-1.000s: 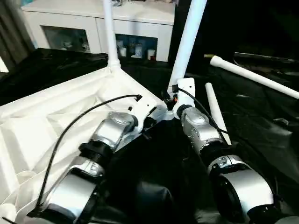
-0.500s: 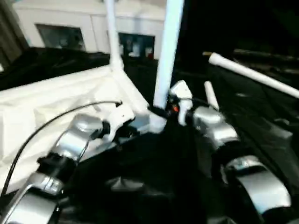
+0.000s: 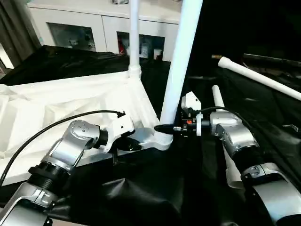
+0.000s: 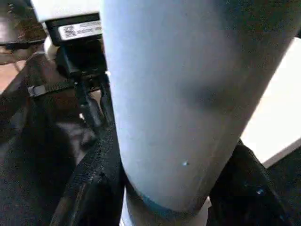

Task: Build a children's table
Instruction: Insert table leg to table base

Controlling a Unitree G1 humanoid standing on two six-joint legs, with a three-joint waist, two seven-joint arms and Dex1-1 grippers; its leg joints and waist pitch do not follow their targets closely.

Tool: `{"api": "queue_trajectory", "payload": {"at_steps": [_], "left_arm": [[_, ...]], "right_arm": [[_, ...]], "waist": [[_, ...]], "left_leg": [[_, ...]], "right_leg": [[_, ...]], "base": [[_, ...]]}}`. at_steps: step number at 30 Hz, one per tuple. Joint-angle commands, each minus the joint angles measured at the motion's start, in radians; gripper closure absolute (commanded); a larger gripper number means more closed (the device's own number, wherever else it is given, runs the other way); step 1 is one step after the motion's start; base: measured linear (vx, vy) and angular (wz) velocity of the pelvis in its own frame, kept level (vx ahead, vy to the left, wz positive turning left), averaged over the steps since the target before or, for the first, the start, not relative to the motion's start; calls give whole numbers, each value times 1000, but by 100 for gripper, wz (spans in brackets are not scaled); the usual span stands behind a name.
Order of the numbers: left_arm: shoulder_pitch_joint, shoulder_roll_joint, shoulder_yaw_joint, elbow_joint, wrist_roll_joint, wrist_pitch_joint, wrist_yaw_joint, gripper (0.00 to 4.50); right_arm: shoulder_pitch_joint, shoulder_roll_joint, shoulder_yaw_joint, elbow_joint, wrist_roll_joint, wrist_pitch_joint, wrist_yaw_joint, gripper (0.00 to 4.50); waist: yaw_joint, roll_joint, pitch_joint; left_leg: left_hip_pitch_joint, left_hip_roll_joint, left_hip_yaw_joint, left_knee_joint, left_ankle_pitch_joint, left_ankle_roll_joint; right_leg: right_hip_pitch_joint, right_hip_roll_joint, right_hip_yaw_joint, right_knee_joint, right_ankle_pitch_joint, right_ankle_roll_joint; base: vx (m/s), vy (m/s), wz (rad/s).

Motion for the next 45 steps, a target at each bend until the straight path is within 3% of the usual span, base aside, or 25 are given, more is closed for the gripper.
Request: {"api": "queue_trajectory", "payload": {"at_steps": [1, 8, 10, 13, 15, 16, 17, 19, 20, 21, 22, 23, 24, 25, 26, 29, 31, 36, 45], "left_arm": [[-21, 6, 5, -101, -62, -38, -99, 450], [-27, -1, 5, -81, -43, -51, -64, 450], [-48, -27, 20, -40, -24, -55, 1, 450], [-90, -70, 46, 28, -2, -43, 101, 450], [-123, -97, 58, 73, 9, -25, 156, 450], [-129, -102, 60, 81, 11, -22, 165, 450], [-176, -144, 70, 143, 28, 8, 244, 450], [-203, -171, 74, 177, 36, 31, 285, 450], [-223, -192, 75, 202, 44, 46, 320, 450], [-249, -225, 79, 234, 49, 80, 365, 450], [-251, -229, 80, 238, 50, 83, 370, 450], [-282, -274, 85, 283, 60, 119, 438, 450], [-299, -307, 83, 308, 68, 140, 477, 450], [-299, -307, 83, 308, 68, 140, 477, 450], [-313, -339, 82, 333, 73, 149, 511, 450], [-324, -364, 80, 362, 75, 152, 537, 450], [-326, -366, 79, 368, 77, 151, 540, 450], [-342, -368, 92, 400, 82, 156, 558, 450], [-353, -366, 98, 426, 81, 144, 561, 450]], "right_arm": [[92, -52, 68, 100, -102, 85, -17, 263], [109, -41, 64, 81, -103, 67, -62, 263], [98, -18, 31, 105, -95, 61, -154, 263], [72, 16, -20, 157, -90, 49, -330, 263], [54, 36, -43, 195, -95, 48, -454, 263], [51, 40, -46, 201, -95, 48, -475, 263], [25, 72, -72, 249, -91, 67, -625, 263], [8, 94, -87, 277, -89, 80, -724, 263], [-6, 112, -98, 298, -87, 91, -798, 263], [-27, 138, -110, 322, -84, 107, -891, 263], [-29, 141, -111, 325, -84, 109, -901, 263], [-55, 177, -128, 357, -75, 128, -1001, 263], [-73, 206, -138, 376, -67, 140, -1057, 263], [-73, 206, -138, 376, -67, 140, -1057, 263], [-90, 238, -142, 393, -61, 147, -1097, 263], [-104, 271, -135, 405, -65, 147, -1121, 263], [-107, 277, -134, 408, -66, 146, -1125, 263], [-120, 297, -146, 432, -81, 132, -1156, 263], [-131, 301, -169, 428, -66, 101, -1131, 263]], "waist": [[0, 16, -52], [4, 16, -54], [3, 14, -53], [-2, 14, -46], [-7, 14, -45], [-9, 13, -46], [-12, 16, -48], [-15, 16, -47], [-18, 14, -50], [-19, 18, -48], [-17, 16, -49], [-18, 15, -52], [-19, 18, -51], [-17, 19, -54], [-14, 17, -56], [-16, 17, -57], [-14, 18, -56], [-14, 19, -46], [-15, 18, -46]], "left_leg": [[7, 65, -13, -62, -117, 59], [6, 63, -14, -59, -102, 61], [6, 62, -14, -61, -110, 56], [15, 61, -17, -70, -201, 13], [17, 59, -17, -73, -220, -6], [14, 58, -19, -74, -221, -10], [12, 60, -21, -74, -219, -14], [18, 55, -19, -72, -228, -28], [8, 55, -22, -73, -209, -31], [8, 54, -20, -73, -201, -33], [10, 55, -21, -71, -205, -32], [2, 52, -21, -69, -176, -25], [3, 51, -18, -68, -166, -24], [8, 52, -18, -65, -155, -23], [2, 52, -19, -65, -134, -15], [0, 51, -17, -63, -118, 3], [3, 52, -17, -63, -126, 6], [8, 54, -18, -71, -210, -7], [7, 55, -19, -74, -216, -7]], "right_leg": [[47, -90, 47, -53, 18, -286], [49, -89, 46, -51, 38, -283], [48, -89, 46, -53, 26, -281], [43, -94, 49, -72, -151, -252], [38, -93, 52, -76, -189, -237], [41, -93, 52, -76, -197, -232], [43, -95, 51, -75, -198, -225], [35, -93, 52, -80, -224, -218], [43, -95, 52, -75, -208, -215], [38, -92, 52, -77, -199, -212], [38, -94, 52, -78, -199, -212], [45, -94, 52, -72, -158, -215], [41, -91, 53, -72, -141, -217], [40, -91, 52, -70, -107, -223], [47, -91, 50, -64, -58, -231], [47, -89, 49, -58, 15, -244], [47, -90, 48, -60, 15, -246], [41, -92, 52, -75, -120, -223], [39, -93, 52, -76, -132, -214]], "base": [[0, 0, 0], [0, 0, 0], [0, 0, 0], [0, 0, 0], [0, 0, 0], [0, 0, 0], [0, 0, 0], [0, 0, 0], [0, 0, 0], [0, 0, 0], [0, 0, 0], [0, 0, 0], [0, 0, 0], [0, 0, 0], [0, 0, 0], [0, 0, 0], [0, 0, 0], [0, 0, 0], [0, 0, 0]]}}
